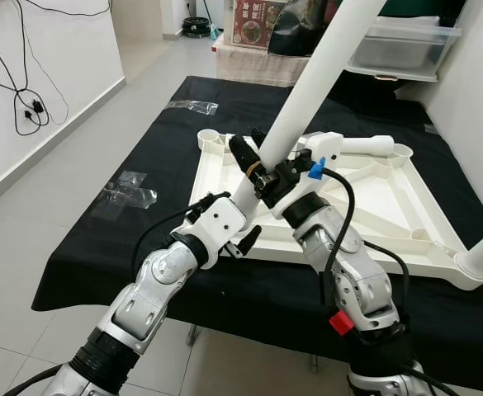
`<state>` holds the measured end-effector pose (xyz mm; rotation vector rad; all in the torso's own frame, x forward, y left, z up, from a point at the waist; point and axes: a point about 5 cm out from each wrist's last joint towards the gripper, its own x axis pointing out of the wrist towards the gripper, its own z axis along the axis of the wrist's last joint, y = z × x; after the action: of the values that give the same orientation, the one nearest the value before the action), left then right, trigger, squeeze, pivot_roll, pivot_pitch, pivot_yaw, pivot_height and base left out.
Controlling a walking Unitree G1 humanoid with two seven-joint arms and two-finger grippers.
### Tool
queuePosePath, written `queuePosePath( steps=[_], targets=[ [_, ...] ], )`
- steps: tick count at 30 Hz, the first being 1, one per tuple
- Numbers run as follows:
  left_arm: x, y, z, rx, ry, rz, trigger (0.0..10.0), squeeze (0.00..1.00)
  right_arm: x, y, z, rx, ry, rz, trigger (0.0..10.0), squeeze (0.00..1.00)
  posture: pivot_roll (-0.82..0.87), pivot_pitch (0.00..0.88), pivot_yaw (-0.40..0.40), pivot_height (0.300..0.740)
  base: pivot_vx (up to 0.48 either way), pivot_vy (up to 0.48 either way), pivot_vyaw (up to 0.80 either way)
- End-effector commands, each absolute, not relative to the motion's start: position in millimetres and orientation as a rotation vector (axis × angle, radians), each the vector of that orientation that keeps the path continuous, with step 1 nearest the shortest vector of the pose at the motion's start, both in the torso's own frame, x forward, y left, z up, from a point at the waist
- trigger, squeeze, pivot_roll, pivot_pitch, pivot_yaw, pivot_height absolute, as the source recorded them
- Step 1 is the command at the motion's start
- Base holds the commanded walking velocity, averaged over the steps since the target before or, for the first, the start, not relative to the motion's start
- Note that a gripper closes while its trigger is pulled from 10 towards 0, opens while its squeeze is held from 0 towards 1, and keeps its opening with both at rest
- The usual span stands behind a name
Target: Building children table
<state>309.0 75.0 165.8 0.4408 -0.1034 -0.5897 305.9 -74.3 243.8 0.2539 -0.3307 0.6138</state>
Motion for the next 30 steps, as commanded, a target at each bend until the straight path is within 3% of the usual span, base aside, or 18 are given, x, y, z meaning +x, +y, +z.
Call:
queuePosePath(
  steps=[1, 11, 12, 23, 24, 28, 29, 30],
  targets=[
    [310.0, 72.4, 169.2, 0.443, -0.126, -0.599, 10.0, 0.00, 301.2, -70.3, 243.5, 0.259, -0.327, 0.635, 0.0, 0.00, 0.06, 0.034, -0.076, 0.740, 0.000, 0.000, 0.00],
    [309.5, 67.1, 170.5, 0.422, -0.145, -0.621, 10.0, 0.00, 297.9, -66.0, 239.7, 0.245, -0.320, 0.652, 0.0, 0.00, 0.06, 0.032, -0.075, 0.740, 0.000, 0.000, 0.00],
    [309.9, 67.1, 170.5, 0.422, -0.149, -0.616, 0.0, 0.00, 298.2, -66.0, 239.6, 0.240, -0.319, 0.652, 0.0, 0.00, 0.06, 0.031, -0.075, 0.740, 0.000, 0.000, 0.00],
    [312.5, 69.8, 168.6, 0.452, -0.154, -0.582, 0.0, 0.00, 301.6, -70.3, 242.5, 0.220, -0.329, 0.618, 0.0, 0.00, 0.06, 0.032, -0.074, 0.740, 0.000, 0.000, 0.00],
    [312.9, 70.4, 167.7, 0.471, -0.152, -0.581, 10.0, 0.00, 302.9, -71.5, 242.5, 0.231, -0.321, 0.609, 10.0, 0.00, 0.06, 0.031, -0.074, 0.740, 0.000, 0.000, 0.00],
    [313.5, 71.4, 166.4, 0.475, -0.145, -0.578, 10.0, 0.00, 305.0, -73.6, 242.6, 0.260, -0.309, 0.590, 10.0, 0.00, 0.06, 0.032, -0.071, 0.740, 0.000, 0.000, 0.00],
    [313.4, 71.6, 166.2, 0.477, -0.147, -0.579, 10.0, 0.00, 305.7, -74.3, 242.8, 0.286, -0.303, 0.586, 10.0, 0.14, 0.06, 0.032, -0.071, 0.740, 0.000, 0.000, 0.00],
    [313.2, 71.6, 165.6, 0.477, -0.147, -0.581, 10.0, 0.00, 305.9, -74.7, 243.0, 0.291, -0.303, 0.582, 10.0, 1.00, 0.06, 0.030, -0.072, 0.740, 0.000, 0.000, 0.00]
  ],
)
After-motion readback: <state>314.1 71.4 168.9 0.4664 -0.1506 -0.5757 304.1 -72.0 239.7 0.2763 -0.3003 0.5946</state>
